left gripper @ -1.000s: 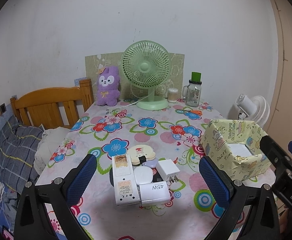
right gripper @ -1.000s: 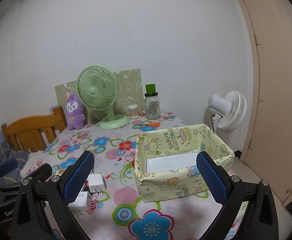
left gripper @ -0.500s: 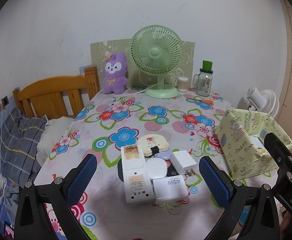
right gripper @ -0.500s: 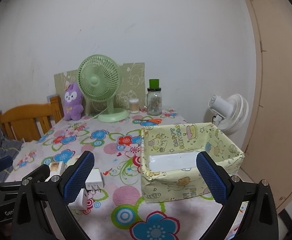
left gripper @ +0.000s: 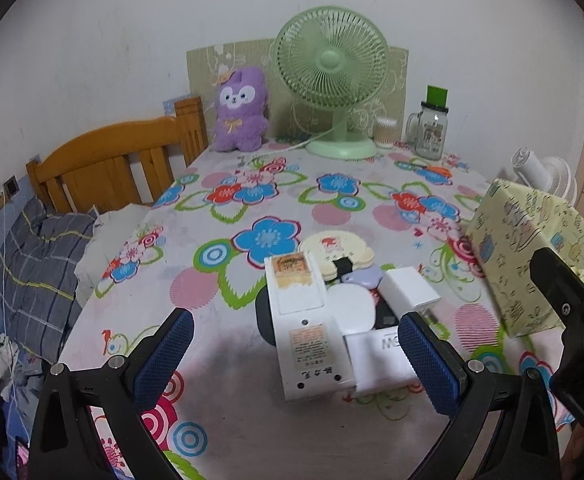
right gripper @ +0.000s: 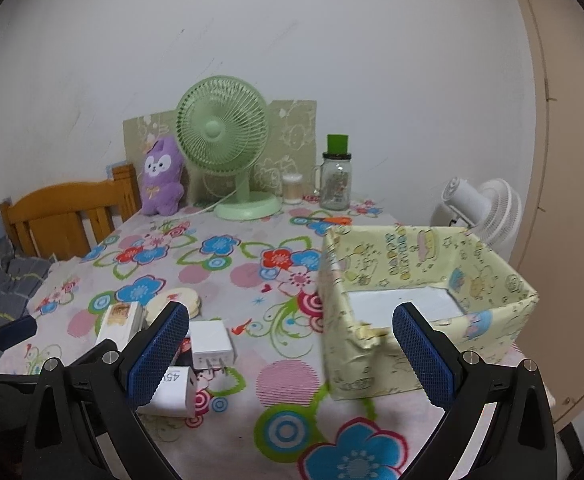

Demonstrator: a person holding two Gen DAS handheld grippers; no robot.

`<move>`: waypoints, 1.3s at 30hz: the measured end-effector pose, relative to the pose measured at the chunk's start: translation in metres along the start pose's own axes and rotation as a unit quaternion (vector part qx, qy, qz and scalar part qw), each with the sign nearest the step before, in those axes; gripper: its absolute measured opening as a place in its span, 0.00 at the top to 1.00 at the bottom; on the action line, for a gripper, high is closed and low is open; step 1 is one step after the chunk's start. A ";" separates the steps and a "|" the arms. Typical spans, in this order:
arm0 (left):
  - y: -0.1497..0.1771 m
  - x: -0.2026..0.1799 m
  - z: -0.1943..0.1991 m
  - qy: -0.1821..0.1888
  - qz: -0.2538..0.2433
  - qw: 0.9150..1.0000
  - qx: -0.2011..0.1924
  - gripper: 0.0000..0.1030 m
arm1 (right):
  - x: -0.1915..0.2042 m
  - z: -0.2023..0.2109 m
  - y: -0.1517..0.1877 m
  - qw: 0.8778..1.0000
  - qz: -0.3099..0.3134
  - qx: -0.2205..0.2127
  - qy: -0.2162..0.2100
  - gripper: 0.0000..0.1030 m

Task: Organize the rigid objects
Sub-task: 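Move left tool toward the tall white power bank while right tool approaches the small white charger, then close left tool on the white power bank while right tool grasps the small white charger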

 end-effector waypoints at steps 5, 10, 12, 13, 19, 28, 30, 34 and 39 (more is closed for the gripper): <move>0.005 0.003 -0.014 -0.001 -0.002 1.000 0.014 0.00 | 0.013 -0.011 0.007 1.000 0.012 0.010 -0.003 0.00; 0.009 0.006 -0.028 -0.007 -0.006 1.000 0.027 0.01 | 0.025 -0.024 0.013 1.000 0.018 0.024 -0.005 0.00; 0.009 0.009 -0.033 -0.011 -0.007 0.999 0.031 0.01 | 0.028 -0.029 0.015 0.999 0.018 0.030 -0.005 0.00; 0.009 0.010 -0.035 -0.014 -0.008 0.999 0.032 0.02 | 0.030 -0.032 0.016 0.999 0.017 0.032 -0.005 0.00; 0.014 0.014 -0.052 -0.014 -0.016 0.998 0.052 0.08 | 0.037 -0.047 0.020 0.999 0.015 0.049 -0.001 0.00; 0.015 0.012 -0.063 0.027 -0.003 0.998 0.064 0.32 | 0.046 -0.070 0.027 0.997 0.011 0.077 -0.002 0.01; 0.014 0.010 -0.063 0.038 -0.002 0.997 0.063 0.38 | 0.047 -0.075 0.029 0.996 0.003 0.087 -0.003 0.01; 0.012 0.008 -0.063 0.049 -0.006 0.997 0.060 0.53 | 0.050 -0.087 0.034 0.994 -0.012 0.109 -0.012 0.06; 0.009 0.009 -0.066 0.045 -0.016 0.997 0.057 0.55 | 0.052 -0.099 0.042 0.990 -0.024 0.136 -0.016 0.16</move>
Point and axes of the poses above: each gripper's, at about its wrist camera, not at the fingertips, and z roughly against the way its jaws point, x to its left, y to its underside, the point moved 7 cm from there along -z, roughly the way its jaws point, and after that the axes turned 5 degrees about -x, right-handed, at the moved point
